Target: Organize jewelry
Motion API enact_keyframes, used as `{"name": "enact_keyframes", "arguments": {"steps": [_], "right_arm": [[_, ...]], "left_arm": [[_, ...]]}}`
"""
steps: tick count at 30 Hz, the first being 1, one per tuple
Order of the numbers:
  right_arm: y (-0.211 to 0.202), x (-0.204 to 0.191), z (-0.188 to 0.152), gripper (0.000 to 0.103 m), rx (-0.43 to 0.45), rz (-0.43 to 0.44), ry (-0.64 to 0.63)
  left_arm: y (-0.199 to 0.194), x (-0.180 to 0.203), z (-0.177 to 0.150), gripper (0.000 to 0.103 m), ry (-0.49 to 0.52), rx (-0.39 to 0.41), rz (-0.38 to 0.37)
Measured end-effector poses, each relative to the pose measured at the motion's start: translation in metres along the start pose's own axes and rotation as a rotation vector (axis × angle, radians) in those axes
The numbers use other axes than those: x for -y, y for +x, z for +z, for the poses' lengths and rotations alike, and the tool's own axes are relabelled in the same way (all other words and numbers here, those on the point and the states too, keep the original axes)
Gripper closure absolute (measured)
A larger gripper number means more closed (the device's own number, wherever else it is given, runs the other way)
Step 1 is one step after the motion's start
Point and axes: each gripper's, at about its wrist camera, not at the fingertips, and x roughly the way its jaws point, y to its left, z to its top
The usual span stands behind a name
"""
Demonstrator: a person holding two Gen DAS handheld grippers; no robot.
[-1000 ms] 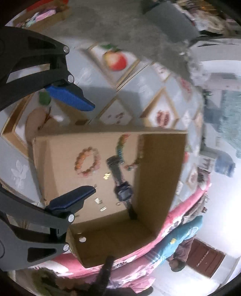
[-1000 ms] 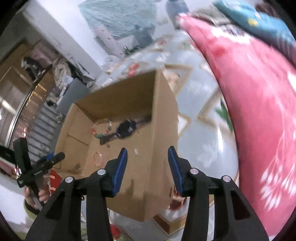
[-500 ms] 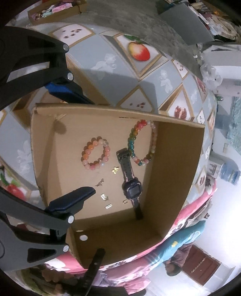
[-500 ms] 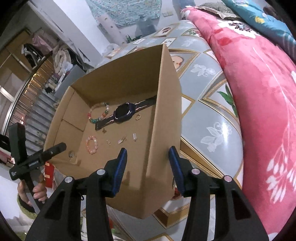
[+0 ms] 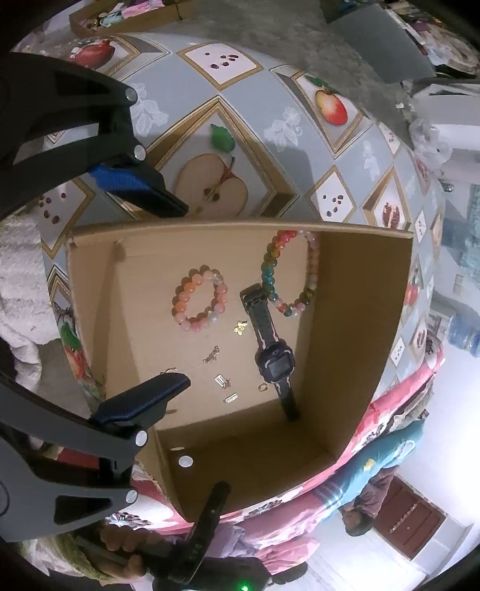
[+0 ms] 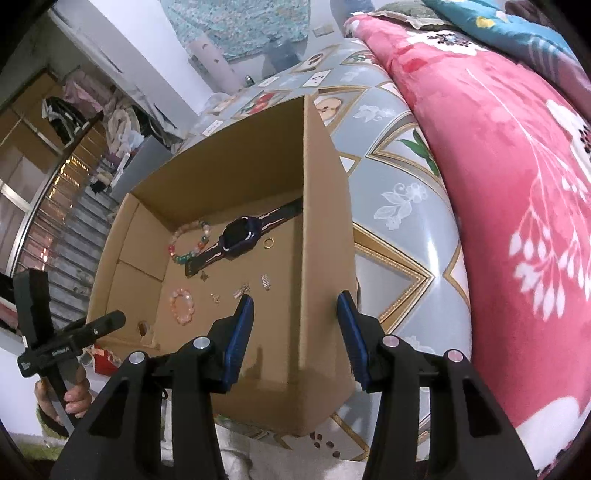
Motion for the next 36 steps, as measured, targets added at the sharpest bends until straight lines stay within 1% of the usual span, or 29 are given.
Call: {"name": "enact_keyframes", "arguments": {"steps": [2,5,7,9,11,13,15,17,20,21,23,25,28,30,32,34,36], "right_arm": [[0.000,-0.001,-0.001,0.056,0.010,-0.010,-0.001],[-0.005,-0.001,-0.006,0.054,0.034,-0.011,0.008],[-0.009,0.001,-0.009,0.050,0.058,-0.019,0.021],[-0.016,0.004,-0.011,0.049,0.098,-0.055,0.020],[-0.029,0.002,-0.018,0.044,0.141,-0.087,0.007],[-0.045,-0.002,-0.026,0.042,0.189,-0.110,-0.018],[-0.058,-0.008,-0.034,0.037,0.226,-0.129,-0.047],[-0.067,-0.015,-0.041,0.030,0.256,-0.144,-0.073],[-0.076,-0.028,-0.052,0.025,0.293,-0.169,-0.117],[-0.077,-0.032,-0.054,0.025,0.299,-0.173,-0.125],[-0.079,-0.041,-0.060,0.021,0.313,-0.193,-0.158],[-0.078,-0.052,-0.065,0.019,0.323,-0.218,-0.195],[-0.075,-0.069,-0.074,0.015,0.322,-0.233,-0.257],[-0.073,-0.078,-0.079,0.014,0.316,-0.234,-0.282],[-0.072,-0.084,-0.083,0.013,0.317,-0.240,-0.304],[-0.071,-0.088,-0.085,0.012,0.322,-0.247,-0.316],[-0.071,-0.092,-0.087,0.010,0.344,-0.280,-0.321]], "left_arm": [[-0.001,0.000,-0.001,0.022,-0.001,0.009,0.004],[-0.005,0.002,-0.002,0.022,0.014,0.050,0.023],[-0.013,0.004,-0.003,0.022,0.023,0.099,0.057],[-0.024,0.003,-0.006,0.021,0.016,0.149,0.073],[-0.037,0.001,-0.010,0.018,0.002,0.197,0.099],[-0.051,0.000,-0.013,0.016,-0.019,0.245,0.152],[-0.064,-0.001,-0.017,0.014,-0.038,0.282,0.189],[-0.076,-0.001,-0.020,0.013,-0.057,0.318,0.209],[-0.087,0.003,-0.026,0.012,-0.050,0.343,0.231],[-0.089,0.006,-0.029,0.012,-0.042,0.347,0.247],[-0.090,0.010,-0.034,0.012,-0.031,0.352,0.275],[-0.089,0.017,-0.039,0.011,-0.018,0.348,0.341],[-0.088,0.025,-0.046,0.011,0.011,0.358,0.396],[-0.090,0.030,-0.051,0.011,0.032,0.366,0.397],[-0.092,0.035,-0.055,0.011,0.045,0.377,0.381],[-0.092,0.039,-0.060,0.009,0.043,0.381,0.344],[-0.089,0.043,-0.064,0.009,0.042,0.379,0.323]]}}
